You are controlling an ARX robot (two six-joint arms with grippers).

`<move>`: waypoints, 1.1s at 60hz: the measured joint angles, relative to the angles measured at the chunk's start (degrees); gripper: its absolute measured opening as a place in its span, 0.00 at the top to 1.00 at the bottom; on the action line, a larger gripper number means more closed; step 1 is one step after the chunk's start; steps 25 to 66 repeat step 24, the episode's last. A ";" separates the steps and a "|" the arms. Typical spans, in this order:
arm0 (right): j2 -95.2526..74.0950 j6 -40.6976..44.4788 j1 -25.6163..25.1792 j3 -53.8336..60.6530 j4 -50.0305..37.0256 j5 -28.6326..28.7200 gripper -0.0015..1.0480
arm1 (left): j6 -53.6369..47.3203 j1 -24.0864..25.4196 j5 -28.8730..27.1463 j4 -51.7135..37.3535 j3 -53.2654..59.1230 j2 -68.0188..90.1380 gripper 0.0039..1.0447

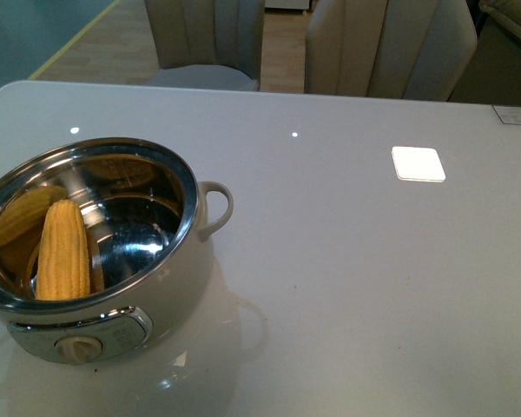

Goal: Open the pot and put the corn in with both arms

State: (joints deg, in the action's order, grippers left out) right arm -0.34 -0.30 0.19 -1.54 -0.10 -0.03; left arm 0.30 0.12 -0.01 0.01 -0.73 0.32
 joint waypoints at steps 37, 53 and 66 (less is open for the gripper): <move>0.00 0.00 0.00 0.00 0.00 0.00 0.08 | 0.00 0.00 0.00 0.00 0.00 0.00 0.06; 0.00 0.00 0.00 0.00 0.00 0.00 0.08 | 0.00 0.00 0.00 0.00 0.00 0.00 0.06; 0.00 0.00 0.00 0.00 0.00 0.00 0.08 | 0.00 0.00 0.00 0.00 0.00 0.00 0.06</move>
